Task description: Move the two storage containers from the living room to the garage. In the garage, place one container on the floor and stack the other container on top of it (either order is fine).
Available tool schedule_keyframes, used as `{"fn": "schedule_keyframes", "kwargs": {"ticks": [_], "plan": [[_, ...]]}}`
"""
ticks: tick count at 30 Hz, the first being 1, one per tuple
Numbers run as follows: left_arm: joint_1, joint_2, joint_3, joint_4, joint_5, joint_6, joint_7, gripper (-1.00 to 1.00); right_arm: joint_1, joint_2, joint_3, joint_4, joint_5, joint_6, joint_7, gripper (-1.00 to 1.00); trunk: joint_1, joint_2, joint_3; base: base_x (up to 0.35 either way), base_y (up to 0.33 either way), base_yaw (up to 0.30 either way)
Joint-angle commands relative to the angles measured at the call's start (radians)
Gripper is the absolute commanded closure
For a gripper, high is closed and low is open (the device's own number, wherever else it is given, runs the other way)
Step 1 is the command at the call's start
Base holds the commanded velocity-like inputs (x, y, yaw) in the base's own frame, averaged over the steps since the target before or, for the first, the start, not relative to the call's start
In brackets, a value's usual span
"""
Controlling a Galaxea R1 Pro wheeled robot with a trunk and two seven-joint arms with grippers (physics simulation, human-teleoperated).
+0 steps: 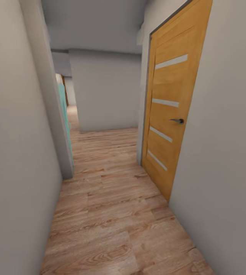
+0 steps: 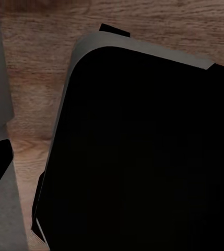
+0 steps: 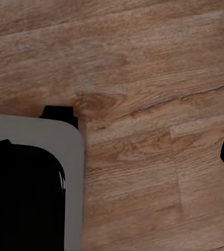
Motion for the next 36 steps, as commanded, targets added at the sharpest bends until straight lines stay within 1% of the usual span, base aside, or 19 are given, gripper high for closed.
{"fn": "schedule_keyframes", "kwargs": {"ticks": [1, 5, 7, 19, 28, 36], "plan": [[0.000, 0.000, 0.004, 0.000, 0.002, -0.001, 0.000, -1.00, -0.001, 0.001, 0.007, 0.003, -0.008, -0.006, 0.002, -1.00, 0.001, 0.000, -0.001, 0.322, 0.000, 0.300], [0.000, 0.000, 0.004, 0.000, 0.002, -0.001, 0.001, -1.00, -0.001, 0.001, 0.007, 0.003, -0.008, -0.006, 0.002, -1.00, 0.001, 0.000, -0.001, 0.322, -0.004, 0.286], [0.000, 0.000, 0.004, 0.000, 0.002, -0.001, 0.001, -1.00, -0.001, 0.000, 0.007, 0.002, -0.009, -0.007, 0.002, -1.00, 0.001, 0.000, -0.001, 0.322, -0.067, 0.082], [0.000, 0.000, 0.004, 0.004, 0.003, 0.002, 0.001, -1.00, -0.001, -0.005, 0.007, 0.002, -0.002, -0.012, 0.003, -1.00, 0.001, 0.000, -0.001, 0.322, -0.098, 0.011], [0.000, 0.000, 0.004, 0.004, 0.004, 0.004, 0.001, -1.00, -0.001, -0.006, 0.007, 0.002, -0.007, -0.024, 0.003, -1.00, 0.001, 0.000, -0.001, 0.322, -0.103, 0.008], [0.000, 0.000, 0.004, 0.004, 0.004, 0.001, 0.001, -1.00, -0.001, -0.006, 0.007, 0.002, -0.006, -0.026, 0.002, -1.00, 0.001, 0.000, -0.001, 0.322, -0.103, 0.223]]}}
